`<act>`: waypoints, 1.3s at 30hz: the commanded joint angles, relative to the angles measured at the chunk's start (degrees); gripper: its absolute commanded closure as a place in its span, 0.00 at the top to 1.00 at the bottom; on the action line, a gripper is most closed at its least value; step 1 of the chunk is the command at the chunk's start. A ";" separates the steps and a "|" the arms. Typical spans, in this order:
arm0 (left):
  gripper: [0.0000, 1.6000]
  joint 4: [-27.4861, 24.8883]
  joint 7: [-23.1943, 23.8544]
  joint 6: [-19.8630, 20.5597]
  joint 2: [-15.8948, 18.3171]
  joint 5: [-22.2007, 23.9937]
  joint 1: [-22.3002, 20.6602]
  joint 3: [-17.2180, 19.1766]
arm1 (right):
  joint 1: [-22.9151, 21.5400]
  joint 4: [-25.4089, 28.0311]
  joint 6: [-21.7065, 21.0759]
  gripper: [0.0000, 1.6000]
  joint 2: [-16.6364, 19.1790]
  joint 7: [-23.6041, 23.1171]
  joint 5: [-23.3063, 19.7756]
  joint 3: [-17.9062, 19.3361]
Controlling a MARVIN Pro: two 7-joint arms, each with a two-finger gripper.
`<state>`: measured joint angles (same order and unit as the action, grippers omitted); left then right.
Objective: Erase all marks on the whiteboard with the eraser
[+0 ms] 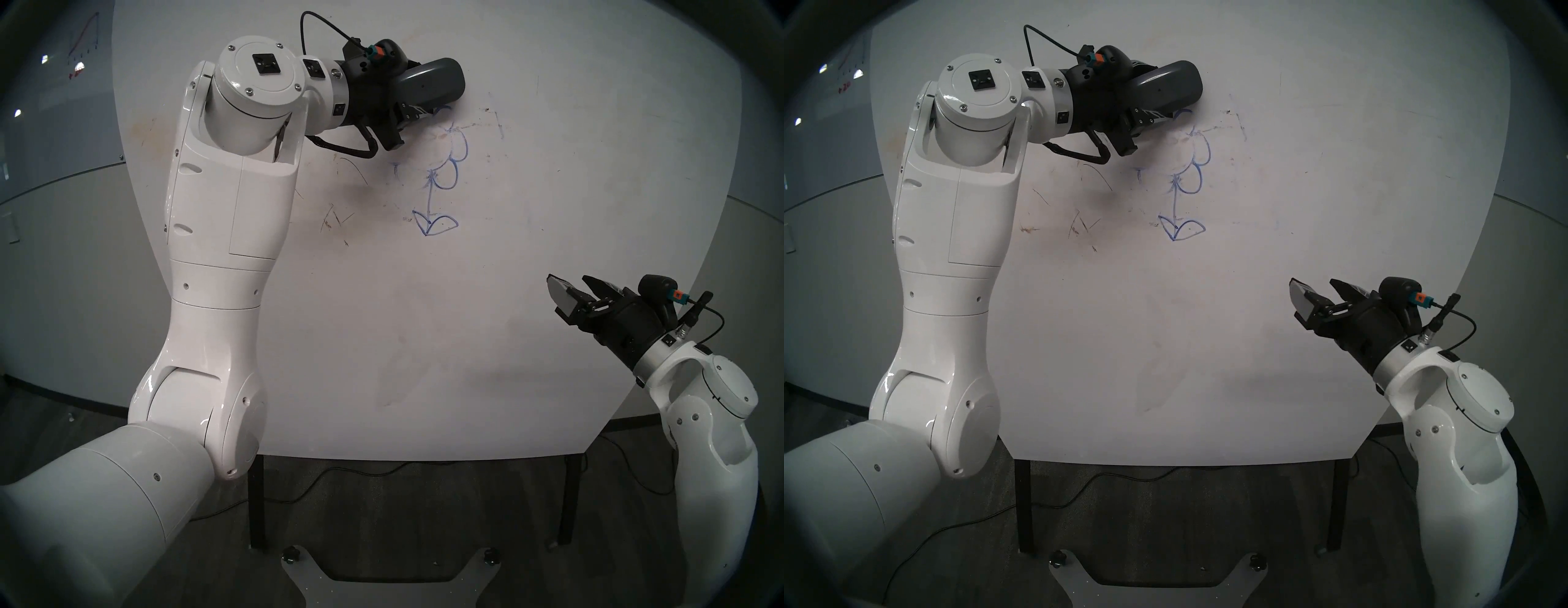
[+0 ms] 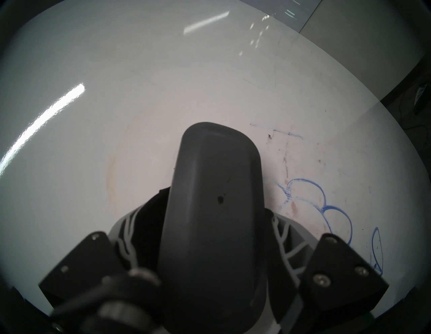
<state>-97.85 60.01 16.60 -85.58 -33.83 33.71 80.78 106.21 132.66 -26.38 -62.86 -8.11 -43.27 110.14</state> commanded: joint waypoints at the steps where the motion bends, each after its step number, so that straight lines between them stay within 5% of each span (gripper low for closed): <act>1: 0.00 6.08 0.23 2.36 2.46 -2.18 6.28 -1.27 | -0.31 0.83 0.13 1.00 0.13 -0.15 -0.02 -0.03; 20: 0.00 5.93 -1.60 1.13 4.77 -2.47 11.55 -3.19 | -0.31 0.86 0.13 1.00 0.14 -0.16 -0.02 -0.03; 39: 0.00 6.34 -5.52 -4.78 7.00 -5.08 13.67 -5.78 | -0.30 0.91 0.13 1.00 0.14 -0.16 -0.01 -0.02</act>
<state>-97.44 59.19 11.10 -82.04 -33.49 46.29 73.32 106.21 132.65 -26.38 -62.86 -8.13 -43.27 110.14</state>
